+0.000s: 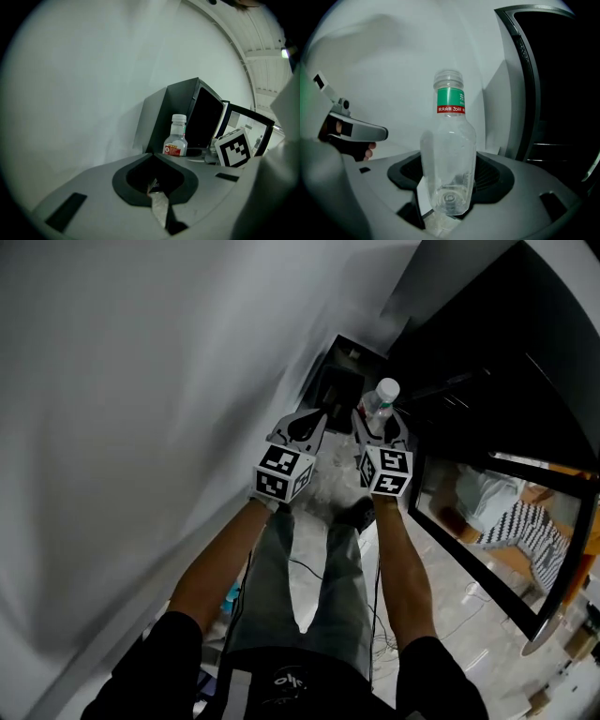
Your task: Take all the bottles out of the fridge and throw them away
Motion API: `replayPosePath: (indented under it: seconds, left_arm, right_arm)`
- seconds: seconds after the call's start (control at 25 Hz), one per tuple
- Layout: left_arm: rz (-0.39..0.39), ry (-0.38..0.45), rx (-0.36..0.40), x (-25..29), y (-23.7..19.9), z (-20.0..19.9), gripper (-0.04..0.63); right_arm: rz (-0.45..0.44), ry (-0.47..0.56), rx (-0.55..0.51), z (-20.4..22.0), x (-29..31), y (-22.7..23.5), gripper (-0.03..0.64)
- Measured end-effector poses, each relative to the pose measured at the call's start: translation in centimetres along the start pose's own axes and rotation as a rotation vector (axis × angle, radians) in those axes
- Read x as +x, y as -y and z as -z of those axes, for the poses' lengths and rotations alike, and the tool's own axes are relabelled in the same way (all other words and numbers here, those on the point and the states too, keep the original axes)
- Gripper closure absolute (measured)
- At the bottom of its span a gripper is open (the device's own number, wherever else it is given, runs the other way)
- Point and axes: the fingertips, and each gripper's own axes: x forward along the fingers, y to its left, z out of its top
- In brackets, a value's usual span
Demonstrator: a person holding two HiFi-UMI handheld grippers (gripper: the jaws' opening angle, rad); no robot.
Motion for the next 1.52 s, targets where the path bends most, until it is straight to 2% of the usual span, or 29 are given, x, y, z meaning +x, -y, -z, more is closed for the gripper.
replayPosePath:
  seconds: [0.28,0.6,1.0,1.28,1.52]
  left_arm:
    - [0.009,-0.045,-0.015,2.8,-1.2,5.5,0.594]
    - [-0.009,-0.018,-0.031,6.8,-4.6,10.0,0.594]
    - [-0.021,0.02,0.029,10.1,-8.7,14.6,0.594]
    - [-0.036,0.02,0.03,9.4,-9.8,15.8,0.594]
    - [-0.049,0.007,0.028,8.2,-9.7,15.3,0.594]
  right_arm:
    - [-0.019,-0.032,0.02,5.3,2.4,0.8,0.313]
    - [-0.05,-0.044,0.022,10.2,7.8,2.3,0.311]
    - [-0.098,-0.058,0.027,18.8,15.3,1.3,0.308]
    - [-0.083,-0.055,0.05,20.3,17.0,1.0,0.31]
    - [-0.073,-0.068,0.066,20.0,15.7,1.1,0.31]
